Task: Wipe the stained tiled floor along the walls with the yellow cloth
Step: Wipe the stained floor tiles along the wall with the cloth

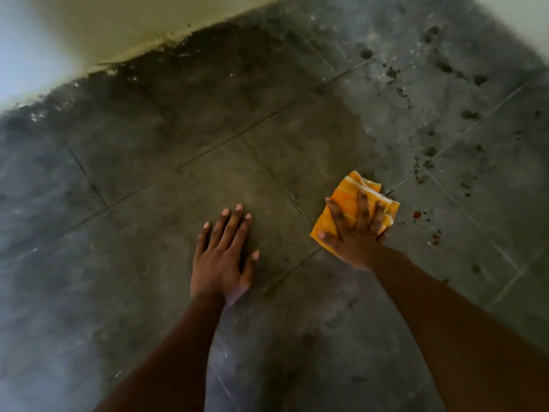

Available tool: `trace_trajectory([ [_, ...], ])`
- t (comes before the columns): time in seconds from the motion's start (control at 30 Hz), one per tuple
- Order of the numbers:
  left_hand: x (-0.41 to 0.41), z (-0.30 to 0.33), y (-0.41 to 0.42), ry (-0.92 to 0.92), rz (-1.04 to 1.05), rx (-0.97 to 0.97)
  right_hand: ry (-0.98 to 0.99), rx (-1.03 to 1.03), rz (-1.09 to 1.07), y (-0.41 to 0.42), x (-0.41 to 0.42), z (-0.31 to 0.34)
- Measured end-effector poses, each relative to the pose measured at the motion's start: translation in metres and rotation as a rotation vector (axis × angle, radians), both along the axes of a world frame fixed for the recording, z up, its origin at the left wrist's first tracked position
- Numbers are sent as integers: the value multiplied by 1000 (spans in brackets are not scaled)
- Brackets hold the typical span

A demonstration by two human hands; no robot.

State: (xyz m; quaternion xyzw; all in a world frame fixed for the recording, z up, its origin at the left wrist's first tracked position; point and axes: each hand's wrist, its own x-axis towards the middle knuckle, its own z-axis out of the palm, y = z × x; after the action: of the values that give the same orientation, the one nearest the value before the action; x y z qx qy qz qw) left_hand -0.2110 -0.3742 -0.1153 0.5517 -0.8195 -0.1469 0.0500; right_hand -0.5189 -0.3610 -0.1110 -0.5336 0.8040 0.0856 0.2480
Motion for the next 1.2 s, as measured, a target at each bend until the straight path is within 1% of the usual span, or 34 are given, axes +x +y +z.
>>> trace_trajectory([
  [0.03, -1, 1, -1, -9, -4, 5, 27, -41, 27, 2, 2, 1],
  [0.1, -1, -2, -3, -36, 5, 13, 98, -206, 69, 9, 9, -2],
  [0.13, -2, -2, 0, -51, 16, 19, 112, -252, 97, 13, 9, -1],
  [0.23, -1, -1, -2, -86, 12, 13, 136, -319, 99, 22, 11, -3],
  [0.37, -4, 1, -1, -128, 41, -10, 119, -386, 141, 21, 9, -5],
  [0.4, -5, 2, -1, -134, 27, 1, 109, -407, 185, 23, 2, -7],
  [0.5, -4, 4, -3, -117, 22, 24, 42, -531, 463, 22, -29, -14],
  [0.53, -3, 3, -3, -115, 22, 27, 17, -575, 509, 19, -41, -17],
  [0.6, -6, 4, 0, -123, 16, 11, -28, -633, 525, 18, -53, -19],
  [0.73, -4, 3, -3, -119, 0, -13, -16, -641, 502, 17, -49, -21],
  [0.87, -3, 3, -1, -112, 3, -30, 26, -580, 551, 17, -51, -16],
  [1.0, -5, 3, 4, -127, 6, -36, -3, -538, 476, 29, -35, -8],
  [1.07, -6, 2, 4, -122, 15, -39, -24, -569, 583, 53, -32, -12],
  [1.13, -7, 1, 5, -115, 15, -46, -33, -609, 708, 80, -47, -17],
  [1.2, -10, 0, 7, -117, 36, -48, -28, -626, 692, 95, -65, -19],
])
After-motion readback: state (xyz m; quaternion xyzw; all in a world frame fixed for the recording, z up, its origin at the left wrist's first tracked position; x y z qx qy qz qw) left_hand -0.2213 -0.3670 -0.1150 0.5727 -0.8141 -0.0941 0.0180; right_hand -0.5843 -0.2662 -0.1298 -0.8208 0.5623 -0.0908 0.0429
